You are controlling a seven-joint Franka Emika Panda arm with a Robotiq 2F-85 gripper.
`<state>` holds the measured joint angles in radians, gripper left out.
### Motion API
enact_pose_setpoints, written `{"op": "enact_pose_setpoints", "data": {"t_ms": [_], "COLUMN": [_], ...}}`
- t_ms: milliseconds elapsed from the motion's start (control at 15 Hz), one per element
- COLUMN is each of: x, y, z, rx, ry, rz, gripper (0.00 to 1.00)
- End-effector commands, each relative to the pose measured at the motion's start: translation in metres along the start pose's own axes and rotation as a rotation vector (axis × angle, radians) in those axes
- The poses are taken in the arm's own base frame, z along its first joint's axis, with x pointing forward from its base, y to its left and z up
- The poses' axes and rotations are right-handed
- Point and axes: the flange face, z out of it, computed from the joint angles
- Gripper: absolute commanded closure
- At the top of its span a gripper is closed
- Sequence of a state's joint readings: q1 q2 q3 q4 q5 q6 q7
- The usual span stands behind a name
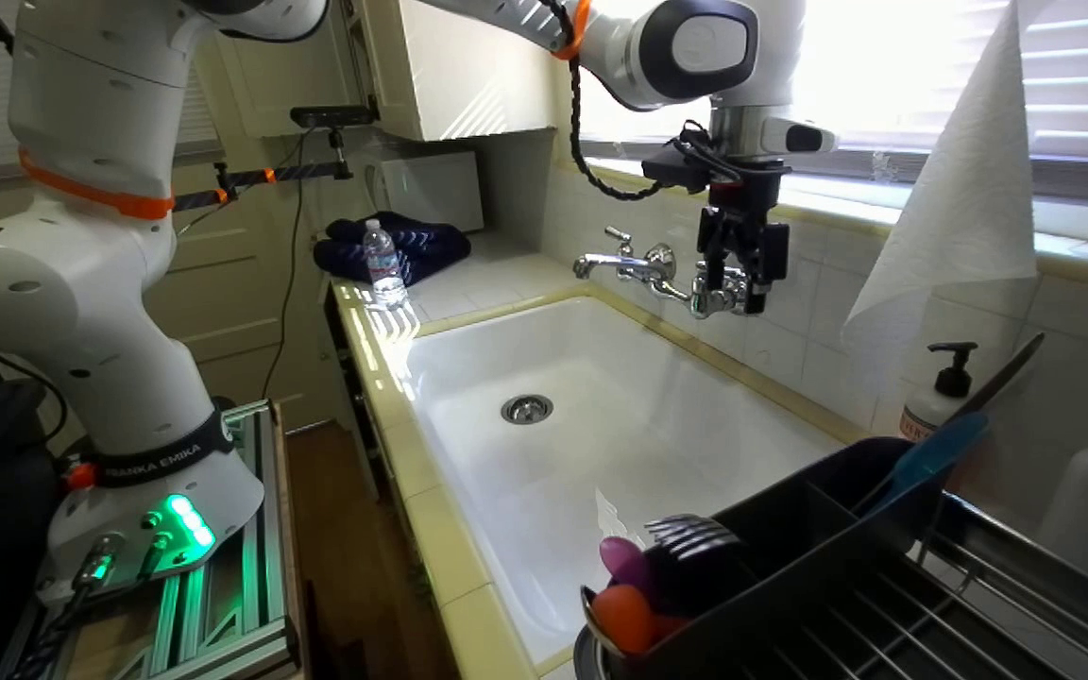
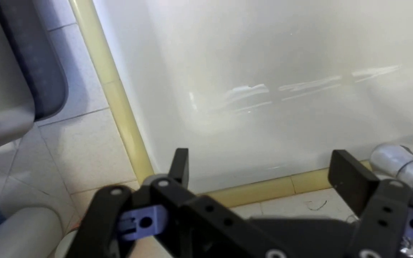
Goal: Open the tap and rotate the water faucet to the right
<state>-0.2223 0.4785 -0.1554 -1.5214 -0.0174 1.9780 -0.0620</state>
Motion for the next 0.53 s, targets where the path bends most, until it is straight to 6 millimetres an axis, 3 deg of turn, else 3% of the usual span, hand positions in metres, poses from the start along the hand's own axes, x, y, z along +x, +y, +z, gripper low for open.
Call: {"op": "enact_pose_setpoints", "data": {"t_ms": [0,200,467], "x": [0.003,0.012,0.024], "y": [-0.005,-0.015,-0.018], "z": [-0.013,-0.026,-0.023], "rx": [0.070,0.144,0.193], "ry": [0.073,0.187,0.273], "rz": [-0.002,0.013,0.026], "gripper": [0.00,0.00,0.00]}}
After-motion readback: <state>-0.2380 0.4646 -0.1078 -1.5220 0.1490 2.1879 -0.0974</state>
